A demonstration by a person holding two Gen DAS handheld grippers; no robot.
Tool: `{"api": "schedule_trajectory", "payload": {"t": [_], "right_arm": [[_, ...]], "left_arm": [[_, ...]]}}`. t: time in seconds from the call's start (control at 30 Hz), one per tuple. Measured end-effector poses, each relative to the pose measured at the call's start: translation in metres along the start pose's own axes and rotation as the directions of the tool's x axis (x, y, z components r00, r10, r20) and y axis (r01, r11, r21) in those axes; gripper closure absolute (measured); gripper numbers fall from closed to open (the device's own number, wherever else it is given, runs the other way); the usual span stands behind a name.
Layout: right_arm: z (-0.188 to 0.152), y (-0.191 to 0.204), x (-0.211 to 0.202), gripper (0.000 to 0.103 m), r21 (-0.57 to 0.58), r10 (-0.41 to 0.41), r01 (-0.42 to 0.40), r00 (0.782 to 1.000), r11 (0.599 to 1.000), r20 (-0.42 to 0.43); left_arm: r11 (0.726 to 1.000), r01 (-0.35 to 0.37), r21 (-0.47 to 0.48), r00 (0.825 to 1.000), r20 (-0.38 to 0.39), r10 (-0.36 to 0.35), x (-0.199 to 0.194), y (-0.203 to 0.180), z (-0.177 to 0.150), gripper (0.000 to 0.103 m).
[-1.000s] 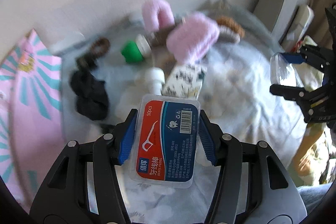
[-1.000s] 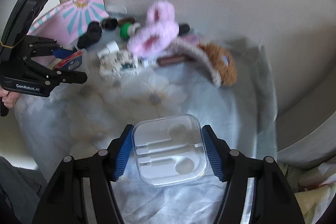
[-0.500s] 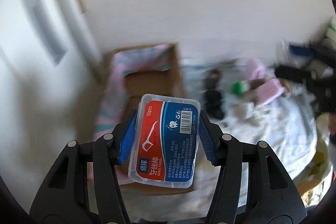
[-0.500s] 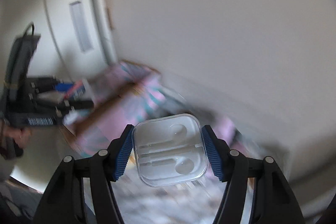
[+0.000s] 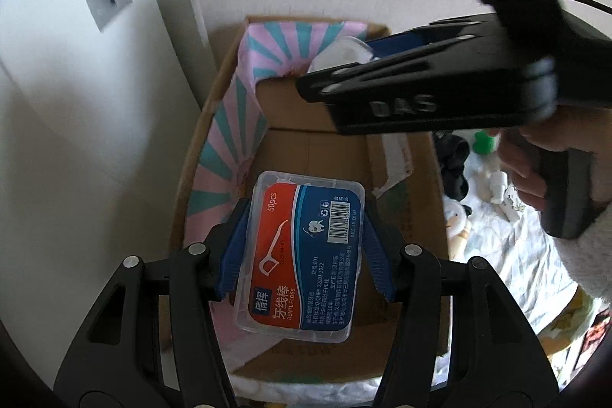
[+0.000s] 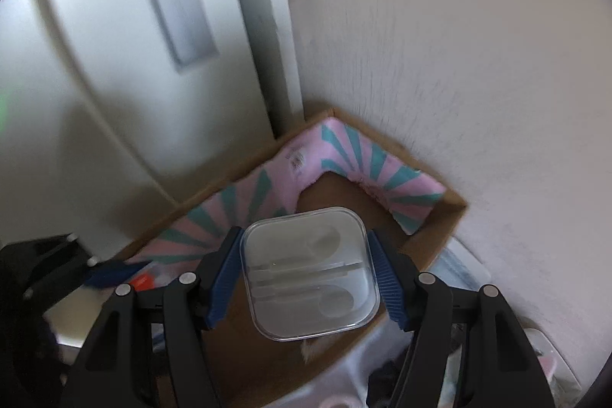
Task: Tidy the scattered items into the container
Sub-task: 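Carry both items into the cardboard box and open both tools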
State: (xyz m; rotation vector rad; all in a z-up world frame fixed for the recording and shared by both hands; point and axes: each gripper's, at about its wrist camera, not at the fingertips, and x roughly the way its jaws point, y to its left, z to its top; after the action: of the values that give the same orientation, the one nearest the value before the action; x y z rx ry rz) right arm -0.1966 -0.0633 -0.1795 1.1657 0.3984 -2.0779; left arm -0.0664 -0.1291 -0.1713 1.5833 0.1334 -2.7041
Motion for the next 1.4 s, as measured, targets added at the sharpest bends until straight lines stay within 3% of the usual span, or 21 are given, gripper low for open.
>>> {"api": "schedule_trajectory", "payload": {"t": [0.17,0.57,0.6,0.73,0.77,0.83,1.07,1.23,1.4], "right_arm": [[0.001,-0.005,0.027,0.042,0.01,-0.016,0.017,0.998,1.0,-0.058],[-0.003,-0.011,0.048,0.042,0.036,-0.032,0.035,0.995,0.999,-0.095],[-0.004,-0.011,0.049,0.042,0.043,-0.03,0.034,0.995,0.998,-0.1],[-0.003,-0.009,0.054,0.036,0.065,-0.05,0.059,0.99,0.996,-0.134],[-0.004,-0.008,0.053,0.033,0.073,-0.044,0.054,0.99,0.996,-0.132],[-0.004,-0.007,0.047,0.023,0.096,-0.018,0.028,0.994,0.995,-0.108],[-0.005,-0.016,0.011,0.023,0.14,-0.019,0.023,0.999,0.99,-0.029],[0.001,-0.014,-0.014,0.023,0.146,-0.064,0.058,0.997,0.988,0.033],[-0.012,-0.019,-0.042,0.023,0.206,-0.079,0.061,0.994,0.977,0.077]], "left_arm": [[1.0,0.011,-0.01,1.0,-0.028,-0.011,0.016,0.007,-0.002,0.051],[0.997,0.079,-0.02,0.995,-0.065,-0.081,0.031,0.013,-0.004,0.051],[0.995,0.101,-0.024,0.992,-0.076,-0.103,0.033,0.013,-0.004,0.047],[0.983,0.182,-0.031,0.976,-0.119,-0.185,0.039,0.007,0.0,0.013],[0.982,0.188,-0.018,0.974,-0.122,-0.189,0.039,0.003,0.002,0.011],[0.983,0.182,0.02,0.977,-0.115,-0.179,0.037,-0.007,0.006,0.01],[0.975,0.208,0.075,0.977,-0.065,-0.203,0.02,-0.029,0.01,0.01],[0.972,0.211,0.105,0.977,-0.064,-0.205,0.013,-0.039,0.017,0.01],[0.968,0.222,0.117,0.975,-0.043,-0.218,0.0,-0.049,0.024,0.01]]}}
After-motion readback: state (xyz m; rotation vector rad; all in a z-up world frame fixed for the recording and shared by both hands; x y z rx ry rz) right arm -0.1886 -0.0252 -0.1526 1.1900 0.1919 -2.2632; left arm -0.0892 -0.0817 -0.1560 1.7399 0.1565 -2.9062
